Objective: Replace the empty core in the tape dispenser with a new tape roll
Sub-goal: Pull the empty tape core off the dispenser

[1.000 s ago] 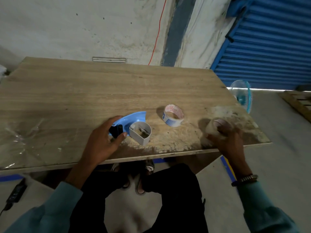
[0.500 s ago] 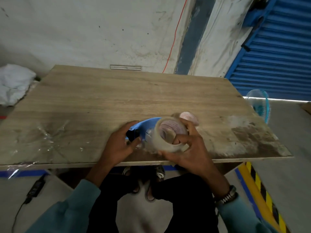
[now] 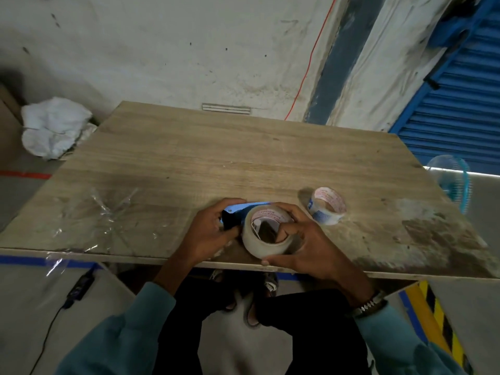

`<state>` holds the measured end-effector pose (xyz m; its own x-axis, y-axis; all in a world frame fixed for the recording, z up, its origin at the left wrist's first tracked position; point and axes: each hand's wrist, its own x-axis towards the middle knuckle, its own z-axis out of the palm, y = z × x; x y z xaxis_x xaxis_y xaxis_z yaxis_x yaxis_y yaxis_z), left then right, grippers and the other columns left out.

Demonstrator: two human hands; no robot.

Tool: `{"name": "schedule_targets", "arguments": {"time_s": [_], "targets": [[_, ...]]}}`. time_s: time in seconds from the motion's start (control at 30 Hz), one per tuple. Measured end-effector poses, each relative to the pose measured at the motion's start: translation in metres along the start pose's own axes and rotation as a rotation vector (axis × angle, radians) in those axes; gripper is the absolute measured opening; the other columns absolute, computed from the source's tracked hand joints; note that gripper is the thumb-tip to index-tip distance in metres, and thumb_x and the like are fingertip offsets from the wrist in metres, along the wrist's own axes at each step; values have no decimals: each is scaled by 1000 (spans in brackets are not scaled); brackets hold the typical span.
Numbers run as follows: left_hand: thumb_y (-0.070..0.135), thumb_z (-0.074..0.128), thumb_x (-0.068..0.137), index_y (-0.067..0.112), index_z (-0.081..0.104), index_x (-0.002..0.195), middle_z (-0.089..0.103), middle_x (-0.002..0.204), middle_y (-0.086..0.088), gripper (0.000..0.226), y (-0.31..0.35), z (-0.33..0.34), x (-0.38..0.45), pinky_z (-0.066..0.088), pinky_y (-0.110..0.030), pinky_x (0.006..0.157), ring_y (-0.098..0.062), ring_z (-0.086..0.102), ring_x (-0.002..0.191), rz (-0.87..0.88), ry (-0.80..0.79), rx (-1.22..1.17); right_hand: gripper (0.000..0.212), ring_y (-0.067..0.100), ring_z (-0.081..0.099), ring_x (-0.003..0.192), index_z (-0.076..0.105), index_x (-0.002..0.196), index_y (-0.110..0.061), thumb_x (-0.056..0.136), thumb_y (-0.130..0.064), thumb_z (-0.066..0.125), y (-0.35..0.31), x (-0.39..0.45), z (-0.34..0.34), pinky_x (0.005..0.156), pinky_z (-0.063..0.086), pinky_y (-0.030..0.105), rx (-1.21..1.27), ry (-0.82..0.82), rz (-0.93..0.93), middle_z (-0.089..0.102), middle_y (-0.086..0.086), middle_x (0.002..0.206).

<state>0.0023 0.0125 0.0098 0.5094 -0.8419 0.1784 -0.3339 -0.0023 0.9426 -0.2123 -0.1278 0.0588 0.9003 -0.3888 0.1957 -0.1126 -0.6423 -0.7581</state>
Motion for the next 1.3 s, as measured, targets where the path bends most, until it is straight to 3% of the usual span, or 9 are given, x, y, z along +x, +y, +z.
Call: {"name": "schedule_targets", "arguments": {"time_s": [0.3, 0.37, 0.47, 0.6, 0.7, 0.8, 1.03, 1.23, 1.3], "targets": [[-8, 82, 82, 26, 64, 139, 67, 136, 22, 69, 2, -1, -1, 49, -28, 110, -2, 64, 128, 39, -74, 35, 45, 2, 42, 149, 71, 103, -30, 69, -31, 100, 15, -9, 11, 116, 45, 32, -67, -15, 7, 41, -11, 159], [-13, 79, 80, 24, 64, 139, 68, 136, 19, 71, 2, -2, -2, 48, -24, 110, -3, 64, 128, 62, -62, 45, 44, 3, 41, 149, 72, 102, -34, 69, -39, 99, 15, -11, 11, 117, 44, 37, -111, -39, 19, 41, -13, 158], [-19, 70, 83, 23, 67, 134, 71, 134, 9, 66, 1, -1, -5, 51, -33, 112, -11, 67, 127, 82, -23, 24, 57, 5, 45, 142, 66, 104, -39, 61, -58, 97, 8, -11, 10, 117, 42, 46, -148, -17, 47, 49, -19, 146], [-20, 61, 89, 21, 70, 129, 74, 131, 7, 58, 2, -1, -5, 53, -40, 113, -12, 69, 127, 46, -19, -1, 74, 13, 66, 105, 50, 101, -38, 54, -75, 93, -15, -1, 15, 89, 57, 47, -24, 144, 213, 67, -13, 111], [-19, 60, 91, 20, 70, 131, 73, 133, 6, 57, 2, -1, -6, 52, -41, 114, -12, 67, 130, 51, -23, 5, 81, 14, 64, 99, 44, 104, -41, 51, -82, 89, -25, 6, 26, 82, 58, 44, -125, 162, 250, 62, -11, 107], [-18, 64, 92, 21, 69, 130, 74, 131, 3, 55, 0, 0, -6, 52, -40, 115, -11, 68, 127, 43, 35, -3, 79, 15, 62, 107, 44, 111, -42, 55, -69, 92, -25, 10, 27, 89, 58, 46, -101, 100, 250, 60, -9, 115], [-18, 66, 91, 19, 71, 132, 72, 130, 6, 55, 4, 2, -6, 55, -26, 108, -1, 68, 122, 80, 106, 10, 77, 15, 67, 111, 43, 125, -34, 69, -31, 97, -37, 23, 9, 94, 58, 49, -42, -280, 134, 65, -6, 121], [-24, 60, 89, 7, 72, 133, 71, 123, -4, 55, 7, 5, -7, 55, -20, 101, 0, 71, 114, 134, 113, 31, 77, 0, 45, 119, 39, 132, -39, 75, -21, 88, -44, 29, 0, 98, 46, 24, -199, -509, 110, 44, -21, 124], [-23, 61, 90, 6, 72, 134, 71, 122, -7, 54, 7, 4, -7, 54, -20, 101, -3, 72, 114, 131, 110, 34, 76, 5, 40, 122, 39, 130, -42, 74, -18, 86, -44, 31, 0, 105, 41, 28, -236, -573, 114, 41, -14, 128]]}}
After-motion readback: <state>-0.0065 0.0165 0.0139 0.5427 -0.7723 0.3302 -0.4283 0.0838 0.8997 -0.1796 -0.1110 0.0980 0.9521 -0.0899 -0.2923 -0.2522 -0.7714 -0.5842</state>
